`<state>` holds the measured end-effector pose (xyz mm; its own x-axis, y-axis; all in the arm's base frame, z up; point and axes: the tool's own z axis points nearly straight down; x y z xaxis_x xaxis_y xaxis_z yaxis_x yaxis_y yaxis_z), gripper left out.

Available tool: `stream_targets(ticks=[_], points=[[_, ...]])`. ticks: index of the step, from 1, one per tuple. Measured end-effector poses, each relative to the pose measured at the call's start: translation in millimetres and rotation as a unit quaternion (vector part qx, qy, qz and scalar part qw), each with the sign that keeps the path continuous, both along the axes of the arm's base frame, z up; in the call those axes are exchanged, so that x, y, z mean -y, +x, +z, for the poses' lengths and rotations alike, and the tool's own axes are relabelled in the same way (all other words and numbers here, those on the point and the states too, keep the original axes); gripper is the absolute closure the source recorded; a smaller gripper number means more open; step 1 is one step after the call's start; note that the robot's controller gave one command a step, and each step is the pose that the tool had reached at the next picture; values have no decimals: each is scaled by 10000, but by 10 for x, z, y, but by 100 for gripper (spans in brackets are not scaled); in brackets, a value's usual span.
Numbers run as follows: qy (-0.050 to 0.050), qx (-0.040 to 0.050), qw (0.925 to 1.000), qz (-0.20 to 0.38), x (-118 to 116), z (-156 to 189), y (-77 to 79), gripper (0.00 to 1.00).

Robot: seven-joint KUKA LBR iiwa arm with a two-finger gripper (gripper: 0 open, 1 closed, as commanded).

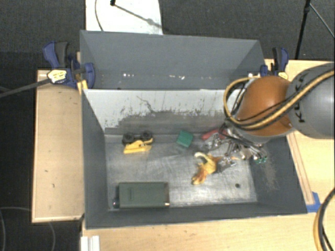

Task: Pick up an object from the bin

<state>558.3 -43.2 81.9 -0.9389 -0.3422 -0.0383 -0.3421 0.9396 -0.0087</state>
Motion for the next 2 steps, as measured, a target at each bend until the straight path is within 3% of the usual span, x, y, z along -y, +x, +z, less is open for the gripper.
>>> stream_targets(ticks=[1,2], points=[[1,-19,10000,2,-2,33,-10,100],[-10,-107,9999,6,-2,210,-19,100]])
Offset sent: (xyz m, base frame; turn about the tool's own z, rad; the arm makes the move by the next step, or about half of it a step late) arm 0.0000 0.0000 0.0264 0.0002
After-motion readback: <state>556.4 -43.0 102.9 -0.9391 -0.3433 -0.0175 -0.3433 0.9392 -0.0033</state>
